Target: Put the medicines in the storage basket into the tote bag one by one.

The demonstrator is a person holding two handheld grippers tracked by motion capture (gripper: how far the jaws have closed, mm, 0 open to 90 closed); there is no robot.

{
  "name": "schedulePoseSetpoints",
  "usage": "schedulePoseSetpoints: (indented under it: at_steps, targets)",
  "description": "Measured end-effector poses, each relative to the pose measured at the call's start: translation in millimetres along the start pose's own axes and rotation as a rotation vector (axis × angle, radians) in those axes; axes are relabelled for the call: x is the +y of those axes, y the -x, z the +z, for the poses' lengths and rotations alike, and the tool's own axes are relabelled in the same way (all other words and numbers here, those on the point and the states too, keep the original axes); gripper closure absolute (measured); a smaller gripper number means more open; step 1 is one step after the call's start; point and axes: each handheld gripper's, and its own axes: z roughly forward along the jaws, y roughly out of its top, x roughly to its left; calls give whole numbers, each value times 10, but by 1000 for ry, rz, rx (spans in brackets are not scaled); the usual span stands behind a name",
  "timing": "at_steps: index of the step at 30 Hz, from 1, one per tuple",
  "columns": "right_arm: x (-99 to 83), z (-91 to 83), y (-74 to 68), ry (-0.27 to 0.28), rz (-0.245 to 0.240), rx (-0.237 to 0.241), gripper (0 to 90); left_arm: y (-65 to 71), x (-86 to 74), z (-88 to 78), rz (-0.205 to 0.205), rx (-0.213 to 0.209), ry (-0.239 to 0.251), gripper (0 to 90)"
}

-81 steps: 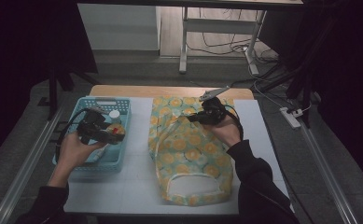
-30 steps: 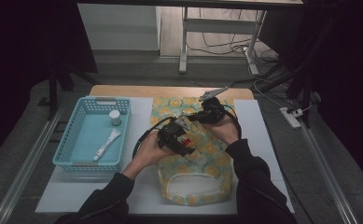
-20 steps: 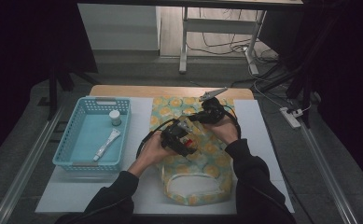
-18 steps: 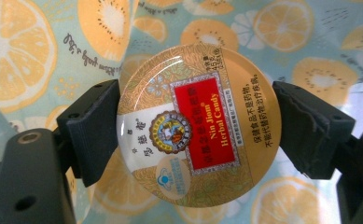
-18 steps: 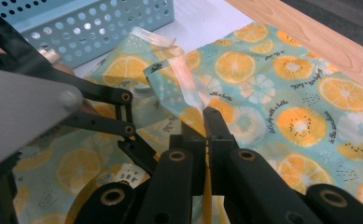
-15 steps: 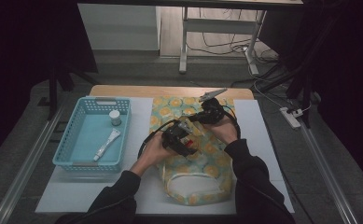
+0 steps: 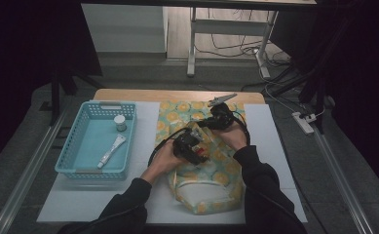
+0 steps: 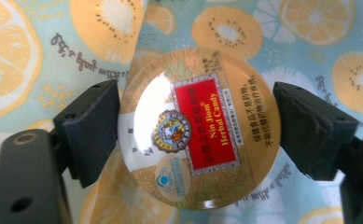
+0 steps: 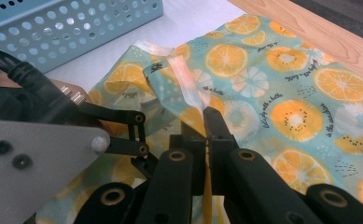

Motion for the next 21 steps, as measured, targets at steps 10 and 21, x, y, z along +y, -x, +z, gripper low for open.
schedulePoseSetpoints:
  at_steps: [10, 21]
  targets:
    - [7, -14, -11, 6, -1, 0, 897, -1, 30, -209, -29, -22, 46, 83]
    - [-7, -40, -7, 18, 3, 10, 896, 28, -1, -541, -83, -88, 138, 8]
